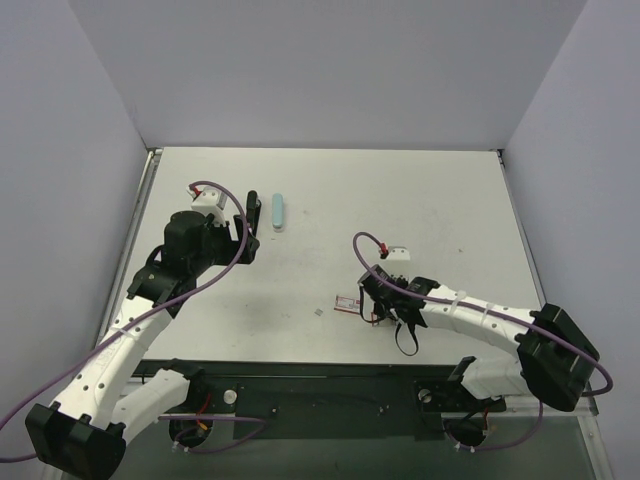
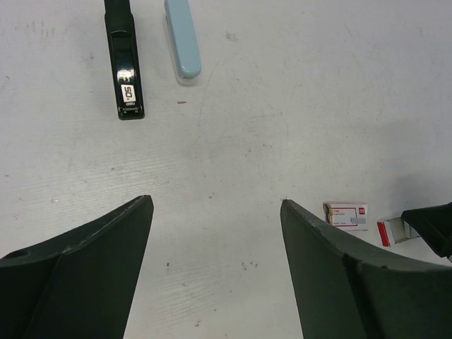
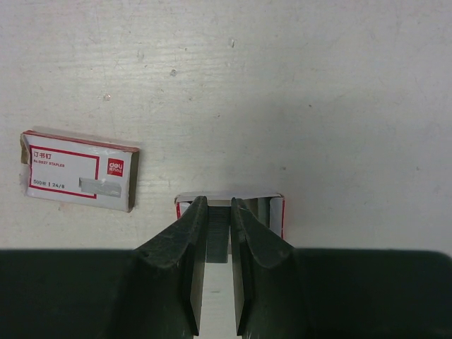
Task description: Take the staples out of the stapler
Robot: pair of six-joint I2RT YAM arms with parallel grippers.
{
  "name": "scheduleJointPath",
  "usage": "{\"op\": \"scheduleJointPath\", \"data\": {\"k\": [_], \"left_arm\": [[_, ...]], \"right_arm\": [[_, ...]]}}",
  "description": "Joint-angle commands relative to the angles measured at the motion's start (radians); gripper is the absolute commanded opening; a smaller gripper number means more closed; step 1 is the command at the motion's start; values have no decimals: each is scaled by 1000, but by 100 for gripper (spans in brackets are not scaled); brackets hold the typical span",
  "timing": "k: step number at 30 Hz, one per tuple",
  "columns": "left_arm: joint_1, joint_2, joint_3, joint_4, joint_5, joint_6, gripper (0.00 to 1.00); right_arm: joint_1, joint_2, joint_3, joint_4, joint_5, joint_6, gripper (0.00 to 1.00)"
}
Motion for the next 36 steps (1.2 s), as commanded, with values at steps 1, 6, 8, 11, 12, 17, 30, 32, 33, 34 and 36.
{"op": "scheduleJointPath", "data": {"k": [1, 6, 8, 11, 12, 17, 30, 32, 33, 34, 36], "left_arm": [[2, 0, 12, 54, 13, -1, 84], [2, 3, 13, 54, 13, 2, 84], [2, 5, 15, 52, 13, 2, 83], [2, 6, 15, 52, 14, 1, 83], [2, 6, 15, 52, 14, 1, 84], [4, 9, 15, 54, 16, -1, 83], [2, 6, 13, 52, 18, -1, 83], [2, 5, 15, 52, 16, -1, 83], [2, 5, 15, 52, 18, -1, 83], [4, 5, 13, 54, 19, -1, 83], [2, 8, 13, 54, 21, -1, 84]], "right_arm": [[2, 32, -5, -8, 15, 4, 10], [5, 35, -11, 7, 14, -4, 9], [5, 38, -16, 13, 12, -9, 9], [8, 51, -22, 32, 3, -15, 9], [12, 54, -23, 33, 3, -16, 9], [32, 63, -23, 38, 15, -19, 7], [48, 34, -39, 38, 32, -27, 8], [48, 25, -42, 38, 38, -30, 8], [51, 19, -42, 38, 41, -32, 8], [49, 17, -45, 38, 43, -33, 8], [51, 14, -48, 38, 43, -35, 8]]}}
